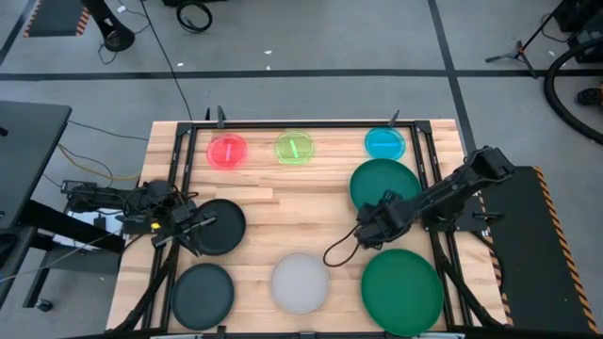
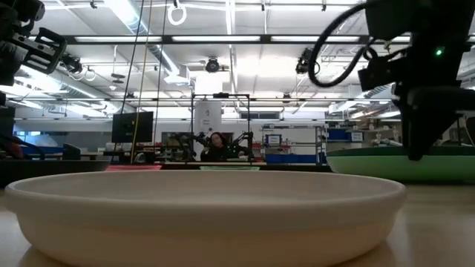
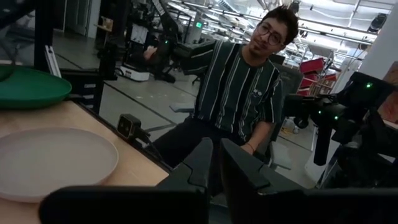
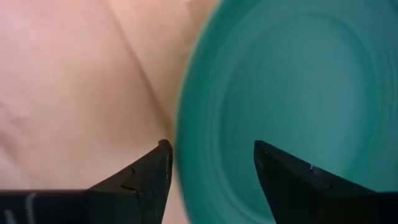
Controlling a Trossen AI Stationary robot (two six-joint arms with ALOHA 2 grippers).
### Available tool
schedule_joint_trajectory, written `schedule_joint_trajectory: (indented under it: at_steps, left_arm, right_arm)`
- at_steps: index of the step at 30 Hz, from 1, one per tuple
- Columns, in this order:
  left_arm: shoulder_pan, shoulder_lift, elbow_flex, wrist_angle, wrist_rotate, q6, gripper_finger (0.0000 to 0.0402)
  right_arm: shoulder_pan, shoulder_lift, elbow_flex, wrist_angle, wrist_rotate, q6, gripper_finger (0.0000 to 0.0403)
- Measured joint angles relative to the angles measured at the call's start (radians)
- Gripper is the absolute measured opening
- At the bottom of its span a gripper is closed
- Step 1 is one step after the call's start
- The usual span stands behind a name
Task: Stack plastic plates
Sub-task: Stack the stacked plates on the green plate
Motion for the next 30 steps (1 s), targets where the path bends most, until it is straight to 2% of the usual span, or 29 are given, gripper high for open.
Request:
schedule_joint_trajectory:
  at_steps: [9,15,17,26,30]
  left_arm:
    - [0.000,0.000,0.000,0.001,0.000,0.000,0.0038]
    - [0.000,0.000,0.000,0.001,0.000,0.000,0.0038]
    - [0.000,0.000,0.000,0.001,0.000,0.000,0.0038]
    - [0.000,0.000,0.000,0.001,0.000,0.000,0.0038]
    - [0.000,0.000,0.000,0.001,0.000,-0.001,0.0038]
  right_arm:
    - [-0.042,-0.001,-0.095,0.152,-0.065,-0.054,0.0147]
    - [0.001,-0.001,-0.062,0.111,-0.020,-0.081,0.0060]
    - [0.026,-0.001,-0.018,0.064,-0.004,-0.083,0.0032]
    - [0.249,0.013,0.313,-0.154,0.004,-0.053,0.0031]
    - [0.399,0.105,0.520,-0.272,-0.001,0.022,0.0031]
